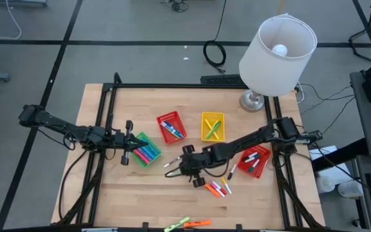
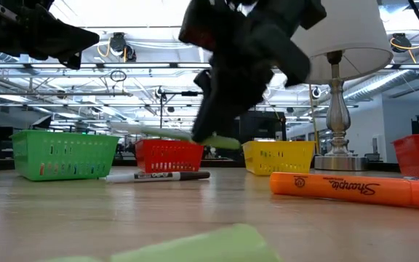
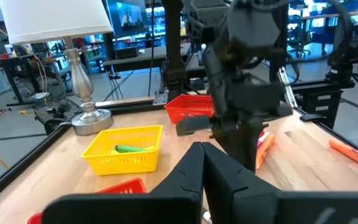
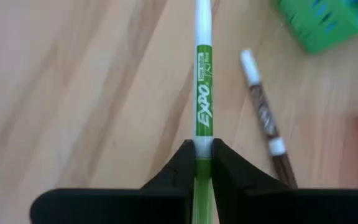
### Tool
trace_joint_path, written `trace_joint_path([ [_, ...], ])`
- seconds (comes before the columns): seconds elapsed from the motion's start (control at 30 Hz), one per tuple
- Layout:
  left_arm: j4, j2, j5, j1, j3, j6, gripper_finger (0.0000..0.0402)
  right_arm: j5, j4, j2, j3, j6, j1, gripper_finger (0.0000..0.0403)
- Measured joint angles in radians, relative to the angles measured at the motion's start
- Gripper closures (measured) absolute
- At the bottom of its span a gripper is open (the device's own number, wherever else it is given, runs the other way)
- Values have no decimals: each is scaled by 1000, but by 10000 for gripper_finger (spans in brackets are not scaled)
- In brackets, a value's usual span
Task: Pick & Place Markers
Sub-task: Put the green marker pen into the left red bin
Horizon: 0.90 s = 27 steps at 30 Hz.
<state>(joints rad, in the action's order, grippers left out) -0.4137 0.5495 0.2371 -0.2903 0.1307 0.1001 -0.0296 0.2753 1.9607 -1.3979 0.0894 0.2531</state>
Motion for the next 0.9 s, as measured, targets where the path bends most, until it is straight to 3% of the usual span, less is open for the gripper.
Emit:
trace_joint_path([
  [0.33, -2, 0, 0, 0, 0, 8, 396, -153, -38, -101, -1, -138, -83, 385],
  [0.5, -3, 0, -1, 0, 0, 10, 396, -114, -109, -137, -1, -204, -185, 385],
  [0.7, -6, 0, -1, -1, 0, 9, 396, 78, -235, -121, -2, -311, -319, 385],
  [0.9, -6, 0, -2, -1, 0, 9, 396, 84, -290, -55, -2, -355, -386, 385],
])
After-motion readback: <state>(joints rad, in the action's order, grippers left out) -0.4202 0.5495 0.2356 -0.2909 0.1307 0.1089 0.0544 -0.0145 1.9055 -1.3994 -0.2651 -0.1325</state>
